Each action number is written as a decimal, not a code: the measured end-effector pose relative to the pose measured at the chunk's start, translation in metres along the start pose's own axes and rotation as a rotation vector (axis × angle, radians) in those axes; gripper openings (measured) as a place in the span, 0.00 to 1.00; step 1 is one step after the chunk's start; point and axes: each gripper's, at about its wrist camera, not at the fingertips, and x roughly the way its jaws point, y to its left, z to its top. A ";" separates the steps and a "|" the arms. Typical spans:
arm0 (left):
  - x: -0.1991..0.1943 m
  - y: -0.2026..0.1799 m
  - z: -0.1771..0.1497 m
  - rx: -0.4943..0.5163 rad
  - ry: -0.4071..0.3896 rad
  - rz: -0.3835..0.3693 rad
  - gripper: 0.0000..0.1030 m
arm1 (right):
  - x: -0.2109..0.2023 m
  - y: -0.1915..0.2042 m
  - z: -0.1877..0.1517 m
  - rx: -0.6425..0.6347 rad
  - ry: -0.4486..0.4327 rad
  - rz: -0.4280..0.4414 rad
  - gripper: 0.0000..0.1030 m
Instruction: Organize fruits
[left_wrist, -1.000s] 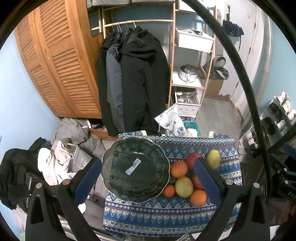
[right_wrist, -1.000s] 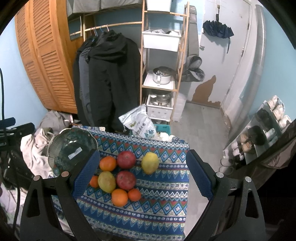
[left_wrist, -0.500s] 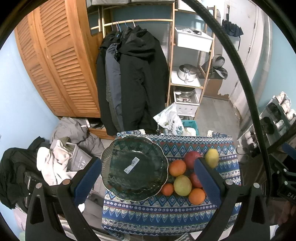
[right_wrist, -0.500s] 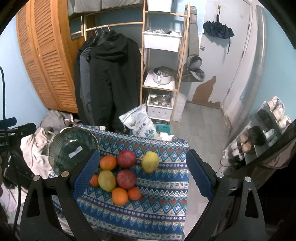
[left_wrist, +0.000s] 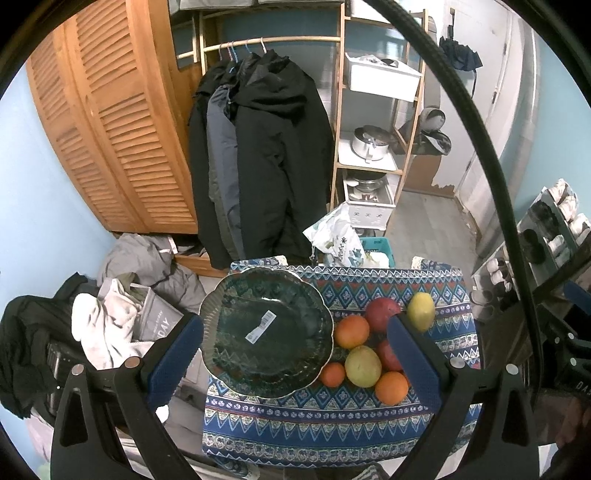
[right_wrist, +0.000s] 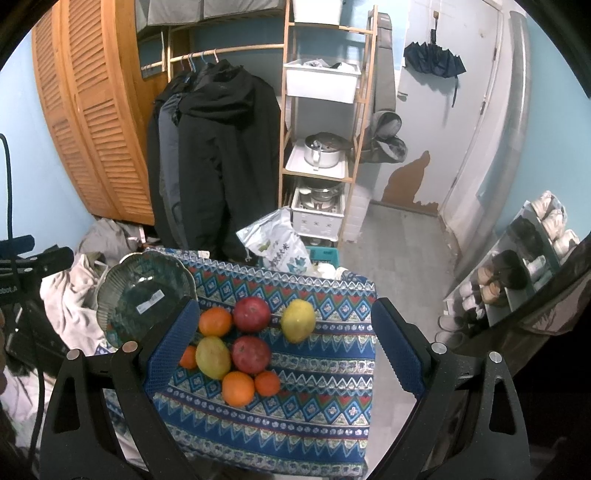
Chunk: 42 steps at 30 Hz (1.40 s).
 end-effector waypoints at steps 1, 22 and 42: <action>0.000 0.000 0.000 0.002 -0.001 -0.001 0.98 | 0.000 0.000 0.000 0.000 0.000 0.000 0.90; 0.018 -0.003 -0.004 0.021 0.036 -0.027 0.98 | 0.002 -0.002 -0.004 -0.003 0.011 -0.007 0.90; 0.110 -0.015 -0.065 0.050 0.234 -0.073 0.86 | 0.078 -0.024 -0.048 0.002 0.202 0.083 0.90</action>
